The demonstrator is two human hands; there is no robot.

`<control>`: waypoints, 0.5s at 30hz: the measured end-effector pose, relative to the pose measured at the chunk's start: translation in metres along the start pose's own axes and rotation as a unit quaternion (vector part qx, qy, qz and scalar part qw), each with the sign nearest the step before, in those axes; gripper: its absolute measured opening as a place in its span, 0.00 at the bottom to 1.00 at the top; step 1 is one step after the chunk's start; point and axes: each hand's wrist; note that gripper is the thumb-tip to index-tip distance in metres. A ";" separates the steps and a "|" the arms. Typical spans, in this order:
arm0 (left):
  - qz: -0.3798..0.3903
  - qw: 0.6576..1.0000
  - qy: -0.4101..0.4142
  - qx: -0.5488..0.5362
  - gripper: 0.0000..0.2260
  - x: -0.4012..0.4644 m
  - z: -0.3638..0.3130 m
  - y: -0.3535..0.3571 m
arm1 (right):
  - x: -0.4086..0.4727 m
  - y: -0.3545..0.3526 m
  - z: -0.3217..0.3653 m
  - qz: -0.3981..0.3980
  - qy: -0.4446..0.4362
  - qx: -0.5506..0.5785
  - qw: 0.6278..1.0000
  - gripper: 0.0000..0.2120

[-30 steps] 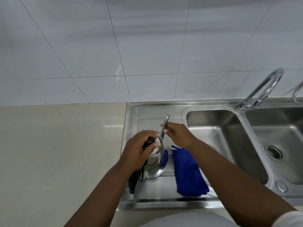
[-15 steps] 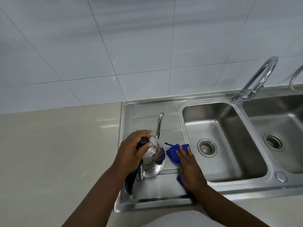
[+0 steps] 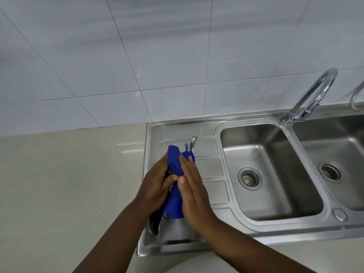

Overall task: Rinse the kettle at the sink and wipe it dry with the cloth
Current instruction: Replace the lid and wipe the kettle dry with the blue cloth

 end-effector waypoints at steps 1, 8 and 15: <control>0.007 1.000 0.004 0.008 0.32 0.000 0.001 0.000 | -0.001 0.000 -0.013 -0.014 -0.026 -0.045 0.999 0.25; -0.013 0.999 -0.011 0.045 0.25 -0.001 0.003 0.001 | 0.003 -0.016 -0.078 -0.134 0.246 0.189 0.941 0.21; -0.064 0.997 -0.036 -0.002 0.19 -0.004 -0.004 0.012 | 0.003 0.022 -0.023 -0.166 0.000 -0.027 0.986 0.27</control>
Point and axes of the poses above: each hand's wrist, its own x-axis towards the middle knuckle, its own y-axis out of the palm, z = x × y, and after that the axes turned 4 degrees about x, right-handed
